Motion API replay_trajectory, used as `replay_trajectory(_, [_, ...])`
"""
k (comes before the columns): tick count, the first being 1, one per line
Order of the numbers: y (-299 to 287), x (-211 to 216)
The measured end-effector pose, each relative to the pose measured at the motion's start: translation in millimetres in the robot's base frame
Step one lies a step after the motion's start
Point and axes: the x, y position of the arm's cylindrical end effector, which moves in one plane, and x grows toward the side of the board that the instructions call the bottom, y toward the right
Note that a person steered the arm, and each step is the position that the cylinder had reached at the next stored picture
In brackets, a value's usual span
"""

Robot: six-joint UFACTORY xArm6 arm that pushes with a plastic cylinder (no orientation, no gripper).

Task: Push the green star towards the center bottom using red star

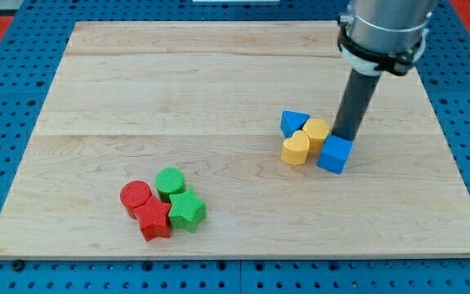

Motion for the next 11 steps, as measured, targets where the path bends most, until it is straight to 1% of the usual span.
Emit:
replay_trajectory(1, [21.6, 28.5])
replay_trajectory(2, [14.8, 101.4])
replay_trajectory(3, [-16.5, 158.5])
replay_trajectory(4, [-60.3, 175.9])
replay_trajectory(5, [-105.5, 175.2])
replay_trajectory(6, [-164.4, 174.9])
replay_trajectory(7, [-277.9, 175.3])
replay_trajectory(8, [-320.6, 171.0])
replay_trajectory(9, [-297.0, 142.1])
replay_trajectory(10, [-255.1, 130.5])
replay_trajectory(11, [-223.2, 128.6])
